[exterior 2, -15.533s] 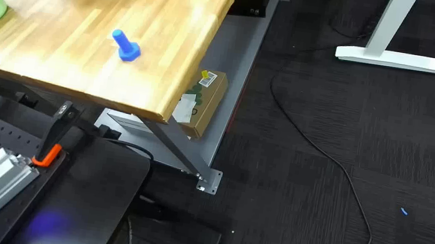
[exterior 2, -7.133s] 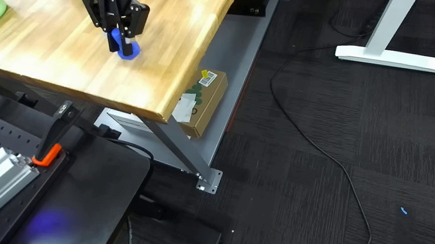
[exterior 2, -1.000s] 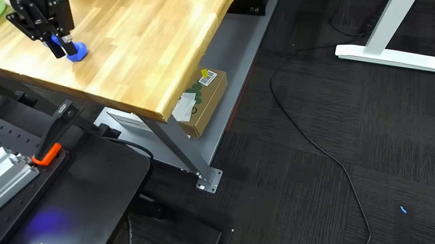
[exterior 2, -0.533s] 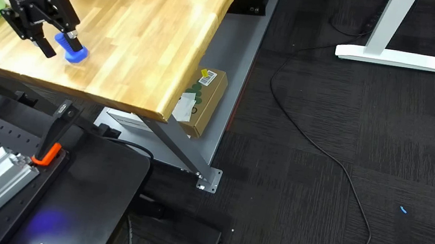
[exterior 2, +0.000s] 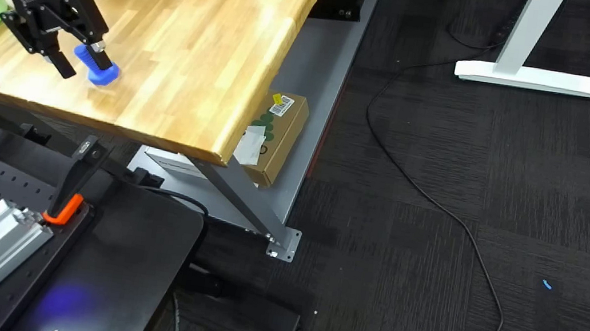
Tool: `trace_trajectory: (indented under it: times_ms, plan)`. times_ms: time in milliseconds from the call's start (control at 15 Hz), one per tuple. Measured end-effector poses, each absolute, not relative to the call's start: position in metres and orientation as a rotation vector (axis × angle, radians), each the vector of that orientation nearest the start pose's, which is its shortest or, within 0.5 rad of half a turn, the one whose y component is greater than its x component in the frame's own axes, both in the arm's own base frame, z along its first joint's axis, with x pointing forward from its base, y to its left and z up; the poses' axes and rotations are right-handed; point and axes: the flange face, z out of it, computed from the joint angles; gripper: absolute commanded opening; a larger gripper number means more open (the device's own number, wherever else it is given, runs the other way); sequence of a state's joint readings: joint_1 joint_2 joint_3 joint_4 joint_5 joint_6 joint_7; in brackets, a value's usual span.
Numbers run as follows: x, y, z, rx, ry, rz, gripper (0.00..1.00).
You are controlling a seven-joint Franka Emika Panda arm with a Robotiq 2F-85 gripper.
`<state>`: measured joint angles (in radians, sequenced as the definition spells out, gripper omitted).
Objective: Move the blue screw to the left
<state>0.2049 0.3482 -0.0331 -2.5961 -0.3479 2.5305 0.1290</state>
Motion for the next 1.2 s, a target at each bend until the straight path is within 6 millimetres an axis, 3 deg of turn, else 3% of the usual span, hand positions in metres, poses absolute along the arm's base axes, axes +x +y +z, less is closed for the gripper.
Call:
trace_trajectory:
  times_ms: [67,200,600,1200]
  plan:
    - [0.373,0.067,0.108,-3.231,-0.604,0.639,0.95]
    - [0.372,0.067,0.108,-3.231,-0.605,0.638,1.0]
    - [0.363,0.076,0.112,-3.229,-0.657,0.602,1.0]
    - [0.33,0.1,0.118,-3.286,-0.77,0.538,1.0]
